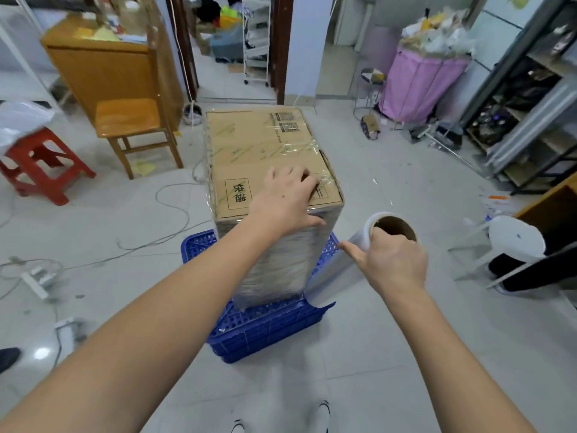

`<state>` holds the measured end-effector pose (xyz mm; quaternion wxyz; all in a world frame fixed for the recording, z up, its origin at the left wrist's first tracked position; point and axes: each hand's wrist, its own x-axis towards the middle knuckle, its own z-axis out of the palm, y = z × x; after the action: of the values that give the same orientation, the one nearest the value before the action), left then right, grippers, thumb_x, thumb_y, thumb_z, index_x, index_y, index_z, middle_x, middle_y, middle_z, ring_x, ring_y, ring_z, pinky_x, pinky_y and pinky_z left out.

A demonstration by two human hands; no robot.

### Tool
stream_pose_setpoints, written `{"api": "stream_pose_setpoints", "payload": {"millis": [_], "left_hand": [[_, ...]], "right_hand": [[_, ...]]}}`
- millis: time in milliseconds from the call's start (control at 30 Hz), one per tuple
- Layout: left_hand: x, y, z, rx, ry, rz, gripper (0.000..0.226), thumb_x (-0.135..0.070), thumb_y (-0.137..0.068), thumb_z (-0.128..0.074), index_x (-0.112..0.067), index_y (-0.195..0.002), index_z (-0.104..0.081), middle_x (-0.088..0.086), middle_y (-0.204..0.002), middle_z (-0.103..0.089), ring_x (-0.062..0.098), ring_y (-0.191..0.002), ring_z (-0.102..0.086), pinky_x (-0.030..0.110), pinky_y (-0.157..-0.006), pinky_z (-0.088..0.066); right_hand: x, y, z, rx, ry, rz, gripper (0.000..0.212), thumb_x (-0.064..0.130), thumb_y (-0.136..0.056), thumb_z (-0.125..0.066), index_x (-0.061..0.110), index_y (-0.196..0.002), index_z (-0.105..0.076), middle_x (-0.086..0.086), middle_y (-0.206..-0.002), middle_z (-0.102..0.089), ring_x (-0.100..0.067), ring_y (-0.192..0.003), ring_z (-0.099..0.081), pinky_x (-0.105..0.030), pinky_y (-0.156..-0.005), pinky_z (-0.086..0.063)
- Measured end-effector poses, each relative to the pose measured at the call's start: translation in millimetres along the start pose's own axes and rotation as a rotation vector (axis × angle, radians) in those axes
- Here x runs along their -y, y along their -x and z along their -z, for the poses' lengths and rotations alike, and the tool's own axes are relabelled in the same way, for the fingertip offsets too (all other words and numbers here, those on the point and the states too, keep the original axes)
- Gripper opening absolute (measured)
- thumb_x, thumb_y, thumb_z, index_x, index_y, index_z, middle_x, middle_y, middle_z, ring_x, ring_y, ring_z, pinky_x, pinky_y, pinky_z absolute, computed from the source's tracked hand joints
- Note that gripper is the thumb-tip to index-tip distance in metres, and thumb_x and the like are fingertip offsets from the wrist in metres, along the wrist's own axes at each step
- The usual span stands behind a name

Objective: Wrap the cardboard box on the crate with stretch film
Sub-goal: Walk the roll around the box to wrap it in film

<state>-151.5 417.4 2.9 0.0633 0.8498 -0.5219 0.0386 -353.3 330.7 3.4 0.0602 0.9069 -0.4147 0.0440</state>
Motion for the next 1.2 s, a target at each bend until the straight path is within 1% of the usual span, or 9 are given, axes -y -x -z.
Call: {"api": "stream_pose_setpoints", "payload": {"millis": [133, 200, 300, 400, 567, 767, 833, 1000, 1200], "left_hand": [[0, -5, 7, 0.026, 0.015, -0.026, 0.087, -0.082, -0.063, -0.075, -0.022, -0.122, -0.052, 0.000, -0.126, -0.052, 0.026, -0.122, -0.049, 0.050, -0.112, -0.035], [8, -5, 17, 0.099, 0.064, -0.087, 0.097, -0.080, -0.063, -0.077, -0.022, -0.136, -0.050, 0.001, -0.136, -0.051, 0.026, -0.126, -0.048, 0.046, -0.113, -0.034], [33, 5, 27, 0.220, 0.088, -0.199, 0.111, -0.076, -0.070, -0.075, -0.025, -0.158, -0.031, 0.000, -0.162, -0.034, 0.025, -0.145, -0.035, 0.045, -0.124, -0.022], [48, 15, 21, 0.196, 0.137, -0.203, 0.097, -0.073, -0.083, -0.066, -0.030, -0.161, -0.027, -0.006, -0.170, -0.021, 0.015, -0.156, -0.018, 0.048, -0.128, -0.006], [35, 6, 16, 0.185, 0.182, -0.178, 0.084, -0.068, -0.091, -0.059, -0.034, -0.161, -0.027, -0.010, -0.171, -0.014, 0.009, -0.158, -0.009, 0.049, -0.128, 0.000], [38, 10, 14, 0.172, 0.157, -0.162, 0.082, -0.067, -0.093, -0.057, -0.035, -0.161, -0.025, -0.010, -0.171, -0.013, 0.008, -0.157, -0.008, 0.052, -0.128, -0.001], [38, 10, 13, 0.163, 0.153, -0.162, 0.082, -0.068, -0.093, -0.056, -0.036, -0.161, -0.025, -0.011, -0.171, -0.013, 0.008, -0.157, -0.008, 0.053, -0.128, -0.001], [38, 8, 10, 0.154, 0.159, -0.165, 0.081, -0.068, -0.093, -0.057, -0.037, -0.160, -0.025, -0.011, -0.171, -0.014, 0.008, -0.157, -0.009, 0.052, -0.128, 0.001], [41, 15, 6, 0.124, 0.147, -0.165, 0.081, -0.069, -0.092, -0.056, -0.041, -0.160, -0.024, -0.012, -0.171, -0.015, 0.013, -0.158, -0.010, 0.053, -0.127, -0.001]], "right_hand": [[1, 7, 2, -0.025, 0.015, 0.034, 0.060, 0.071, -0.091, -0.041, 0.019, -0.063, -0.029, 0.002, -0.052, -0.038, -0.025, -0.054, -0.046, -0.028, -0.052, -0.034], [-1, 8, 3, 0.010, -0.013, 0.024, 0.058, 0.070, -0.091, -0.040, 0.020, -0.064, -0.031, 0.002, -0.055, -0.041, -0.024, -0.057, -0.049, -0.029, -0.054, -0.036], [-8, 8, 4, 0.044, -0.054, 0.019, 0.059, 0.072, -0.090, -0.042, 0.019, -0.064, -0.037, 0.001, -0.057, -0.046, -0.024, -0.060, -0.050, -0.030, -0.056, -0.036], [-10, 4, 5, 0.080, -0.051, 0.016, 0.063, 0.080, -0.083, -0.042, 0.020, -0.063, -0.038, 0.002, -0.059, -0.048, -0.023, -0.061, -0.050, -0.030, -0.056, -0.036], [-17, 11, 7, 0.106, -0.031, 0.122, 0.056, 0.071, -0.091, -0.040, 0.021, -0.066, -0.032, 0.001, -0.064, -0.051, -0.025, -0.065, -0.052, -0.032, -0.059, -0.040], [-13, 28, 13, 0.092, 0.012, 0.357, 0.051, 0.068, -0.091, -0.041, 0.020, -0.072, -0.040, 0.006, -0.058, -0.039, -0.024, -0.065, -0.047, -0.031, -0.059, -0.035], [-13, 27, 23, 0.079, 0.004, 0.418, 0.055, 0.068, -0.088, -0.045, 0.018, -0.067, -0.036, 0.007, -0.057, -0.037, -0.023, -0.064, -0.045, -0.031, -0.056, -0.031], [-6, 43, 32, -0.070, -0.074, 0.701, 0.066, 0.062, -0.069, -0.071, 0.017, -0.055, -0.025, 0.008, -0.045, -0.017, -0.021, -0.044, -0.028, -0.024, -0.044, -0.016], [40, 69, 20, -0.193, -0.211, 1.048, 0.043, 0.048, -0.063, -0.081, 0.019, -0.052, -0.051, 0.002, -0.044, -0.034, -0.020, -0.049, -0.023, -0.024, -0.052, -0.021]]}}
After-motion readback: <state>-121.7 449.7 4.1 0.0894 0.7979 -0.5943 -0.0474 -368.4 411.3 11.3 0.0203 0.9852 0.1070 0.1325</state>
